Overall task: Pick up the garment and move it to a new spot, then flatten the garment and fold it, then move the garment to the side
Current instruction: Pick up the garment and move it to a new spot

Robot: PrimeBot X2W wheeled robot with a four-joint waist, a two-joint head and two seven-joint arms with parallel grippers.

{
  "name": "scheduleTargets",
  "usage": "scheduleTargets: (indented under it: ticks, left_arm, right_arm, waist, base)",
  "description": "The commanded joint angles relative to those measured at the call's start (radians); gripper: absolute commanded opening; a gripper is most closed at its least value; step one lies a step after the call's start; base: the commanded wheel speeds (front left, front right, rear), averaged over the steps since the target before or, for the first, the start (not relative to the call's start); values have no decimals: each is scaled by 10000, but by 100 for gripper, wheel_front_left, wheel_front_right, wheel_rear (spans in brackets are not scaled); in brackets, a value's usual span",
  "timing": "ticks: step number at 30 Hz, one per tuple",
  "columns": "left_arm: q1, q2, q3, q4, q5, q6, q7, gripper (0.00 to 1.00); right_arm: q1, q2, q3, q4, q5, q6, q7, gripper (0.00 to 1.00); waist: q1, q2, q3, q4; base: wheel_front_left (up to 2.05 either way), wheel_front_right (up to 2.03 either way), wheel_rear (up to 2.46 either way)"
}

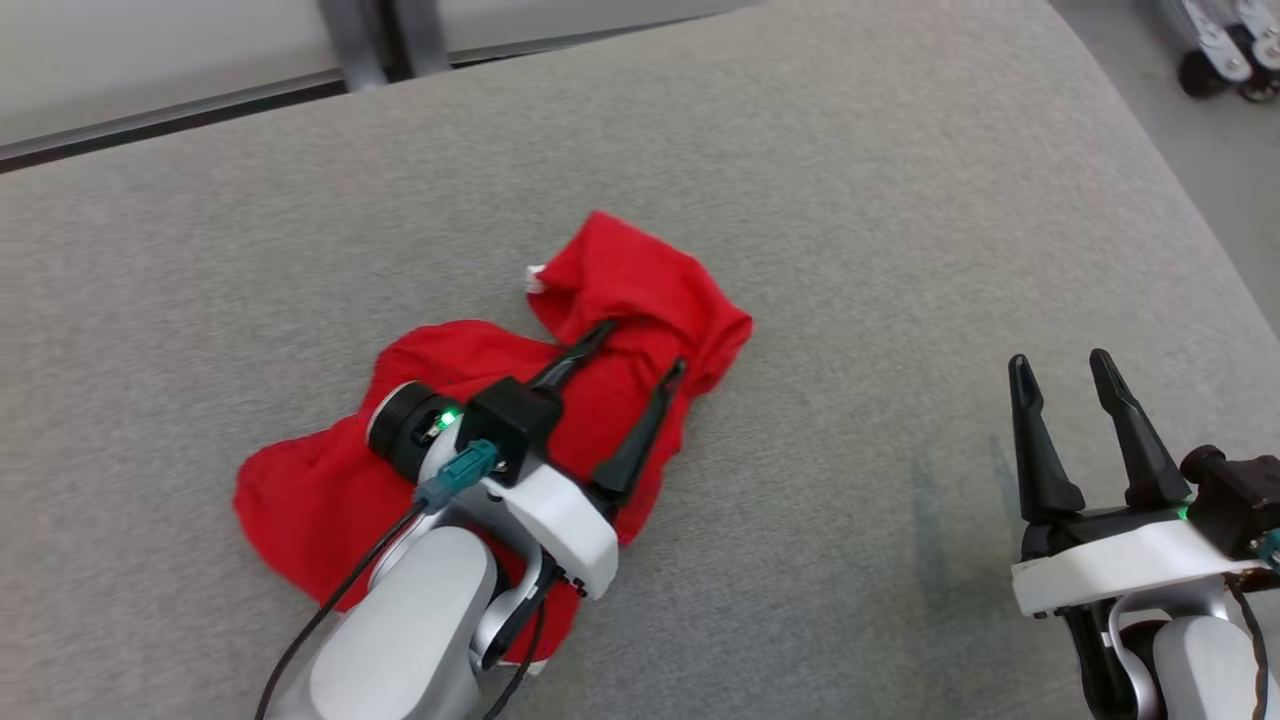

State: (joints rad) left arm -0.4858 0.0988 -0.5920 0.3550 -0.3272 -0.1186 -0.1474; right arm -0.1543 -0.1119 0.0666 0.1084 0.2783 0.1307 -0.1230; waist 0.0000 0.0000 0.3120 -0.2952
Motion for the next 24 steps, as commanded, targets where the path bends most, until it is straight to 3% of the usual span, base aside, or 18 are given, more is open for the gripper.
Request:
scheduleTargets:
  ticks: [1,13,19,24]
  left_arm:
    - [159,56,128,51,-94,148,-143,100]
    - [1362,766,2334,-189,-1084,1289,-1109,100]
    - [2336,1278,3489,-678,-1388,1438,-1177,100]
    - [3130,1544,4065,-1131,-1442,1217,-1173,100]
  right_arm:
    - [-12,-98,-84,-24,-79,0,4,100]
    - [408,-380,-196,-325,-279,-1,529,100]
    - [733,-427,-279,-533,-361,0,810,100]
    - [1029,-461,-334,-679,-360,-1,966,100]
  waist:
    - [0,0,-367,557]
    - [0,0,-1642,2435]
    - [0,0,-2108,2869]
    - [0,0,-2408,3015]
  base:
    - [0,0,0]
    - [0,0,0]
    - [0,0,0]
    - [0,0,0]
